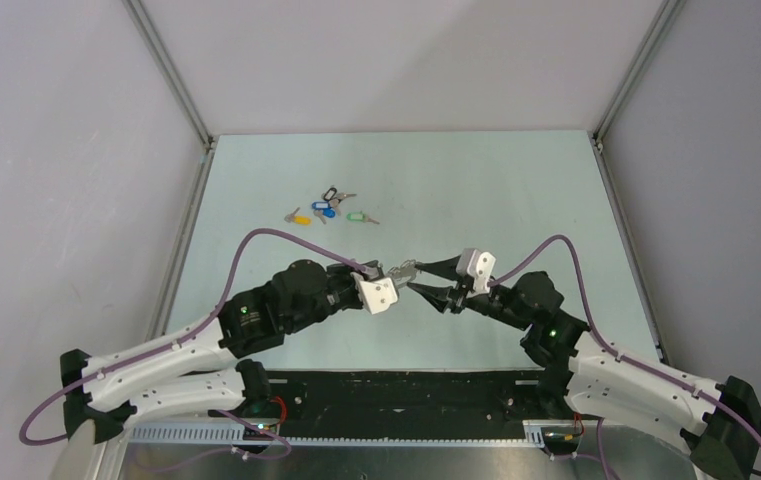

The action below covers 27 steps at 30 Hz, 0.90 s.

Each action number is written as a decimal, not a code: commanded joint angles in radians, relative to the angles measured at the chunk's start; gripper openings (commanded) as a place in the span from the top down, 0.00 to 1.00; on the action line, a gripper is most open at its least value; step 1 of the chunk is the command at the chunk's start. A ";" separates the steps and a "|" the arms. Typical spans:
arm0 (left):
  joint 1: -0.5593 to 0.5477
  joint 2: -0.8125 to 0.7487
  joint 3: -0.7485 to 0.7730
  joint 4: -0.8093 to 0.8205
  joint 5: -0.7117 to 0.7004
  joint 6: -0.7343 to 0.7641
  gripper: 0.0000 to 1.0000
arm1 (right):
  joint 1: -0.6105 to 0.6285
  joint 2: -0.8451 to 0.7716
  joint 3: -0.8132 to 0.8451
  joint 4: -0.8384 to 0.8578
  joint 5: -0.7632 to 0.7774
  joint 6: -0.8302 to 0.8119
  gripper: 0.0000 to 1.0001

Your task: Remove the keys from the keyring

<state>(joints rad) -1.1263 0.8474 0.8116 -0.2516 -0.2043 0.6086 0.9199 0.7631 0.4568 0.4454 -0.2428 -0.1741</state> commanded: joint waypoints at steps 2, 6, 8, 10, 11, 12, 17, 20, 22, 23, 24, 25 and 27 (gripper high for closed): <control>-0.005 -0.002 -0.001 0.027 0.063 0.025 1.00 | 0.004 -0.007 0.033 0.033 -0.160 -0.026 0.58; -0.004 -0.003 0.002 0.024 0.072 0.023 1.00 | 0.015 0.019 0.033 0.066 -0.201 -0.038 0.58; -0.004 -0.004 0.003 0.022 0.078 0.024 1.00 | 0.025 0.033 0.032 0.083 -0.205 -0.046 0.58; -0.004 -0.003 0.004 0.020 0.082 0.021 1.00 | 0.036 0.046 0.032 0.103 -0.216 -0.052 0.61; -0.004 -0.002 0.004 0.020 0.086 0.021 1.00 | 0.037 0.050 0.032 0.118 -0.217 -0.052 0.61; -0.004 -0.003 0.005 0.019 0.090 0.021 1.00 | 0.043 0.060 0.033 0.126 -0.215 -0.050 0.62; -0.005 -0.002 0.009 0.017 0.096 0.019 1.00 | 0.055 0.097 0.039 0.175 -0.209 -0.051 0.64; -0.004 -0.001 0.009 0.015 0.093 0.020 1.00 | 0.059 0.114 0.054 0.174 -0.210 -0.050 0.64; -0.005 -0.001 0.010 0.013 0.092 0.020 1.00 | 0.062 0.125 0.065 0.166 -0.207 -0.050 0.65; -0.004 -0.001 0.011 0.013 0.092 0.020 1.00 | 0.063 0.132 0.071 0.159 -0.205 -0.051 0.65; -0.004 -0.001 0.012 0.010 0.093 0.020 1.00 | 0.062 0.136 0.073 0.156 -0.196 -0.051 0.65; -0.005 -0.001 0.013 0.010 0.093 0.019 1.00 | 0.063 0.144 0.078 0.155 -0.190 -0.052 0.65; -0.005 -0.003 0.014 0.009 0.095 0.019 1.00 | 0.063 0.157 0.086 0.150 -0.168 -0.055 0.66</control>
<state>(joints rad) -1.1263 0.8505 0.8112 -0.2638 -0.1234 0.6117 0.9764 0.9012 0.4854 0.5564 -0.4397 -0.2153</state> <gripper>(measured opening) 0.023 0.348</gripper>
